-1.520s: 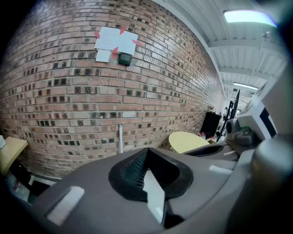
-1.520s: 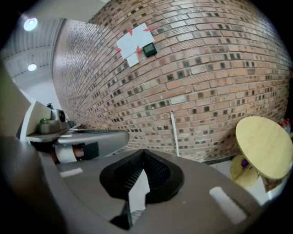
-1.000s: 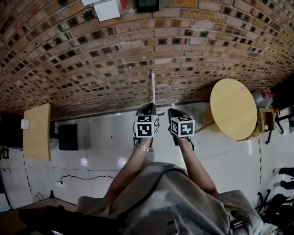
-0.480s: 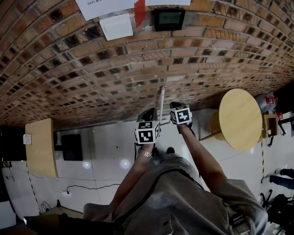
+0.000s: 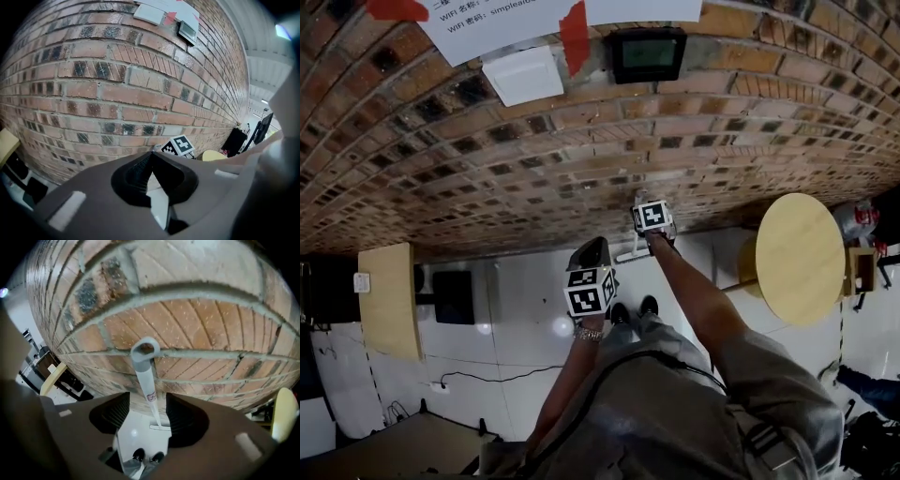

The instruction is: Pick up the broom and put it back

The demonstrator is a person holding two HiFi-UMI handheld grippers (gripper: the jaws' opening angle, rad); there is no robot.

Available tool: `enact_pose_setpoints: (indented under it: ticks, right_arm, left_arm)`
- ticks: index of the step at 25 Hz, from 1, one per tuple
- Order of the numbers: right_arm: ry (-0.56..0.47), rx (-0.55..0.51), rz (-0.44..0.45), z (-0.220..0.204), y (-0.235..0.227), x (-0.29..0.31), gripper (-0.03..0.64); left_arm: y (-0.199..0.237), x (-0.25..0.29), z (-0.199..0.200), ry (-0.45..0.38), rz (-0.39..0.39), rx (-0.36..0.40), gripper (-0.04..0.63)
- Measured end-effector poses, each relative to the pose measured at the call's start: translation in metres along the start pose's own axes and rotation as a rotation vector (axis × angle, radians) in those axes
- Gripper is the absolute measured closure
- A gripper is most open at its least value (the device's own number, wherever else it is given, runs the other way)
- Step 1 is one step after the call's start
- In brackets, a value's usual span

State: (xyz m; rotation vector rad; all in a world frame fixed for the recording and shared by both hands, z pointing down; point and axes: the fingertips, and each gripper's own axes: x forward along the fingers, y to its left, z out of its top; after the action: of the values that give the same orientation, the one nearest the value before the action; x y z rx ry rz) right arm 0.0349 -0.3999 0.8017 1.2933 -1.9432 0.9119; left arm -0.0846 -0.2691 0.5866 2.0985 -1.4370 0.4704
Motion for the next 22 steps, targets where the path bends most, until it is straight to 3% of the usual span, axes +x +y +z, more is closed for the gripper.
enact_pose_setpoints:
  ticks: [4,9,12,17,22]
  right_arm:
    - [0.058,-0.048,-0.019,0.000,-0.005,0.026,0.398]
    - [0.068,-0.036,-0.062,0.009,-0.013,0.035,0.515]
    - [0.066,-0.073,-0.062,0.011,-0.014,0.030,0.518]
    - [0.079,-0.150,-0.038,-0.032,-0.006,-0.014,0.518]
    - [-0.013,-0.162,0.005,-0.044,0.017,-0.092,0.517]
  left_arm:
    - [0.003,0.003,-0.013,0.027,0.017,-0.018,0.591]
    - [0.003,0.006,-0.022,0.044,0.023,-0.027,0.591]
    - [0.003,0.007,-0.019,0.037,0.022,-0.022,0.591]
    - [0.000,0.006,-0.006,0.004,0.005,-0.008,0.591]
    - [-0.014,0.011,0.018,-0.047,-0.023,0.045,0.591]
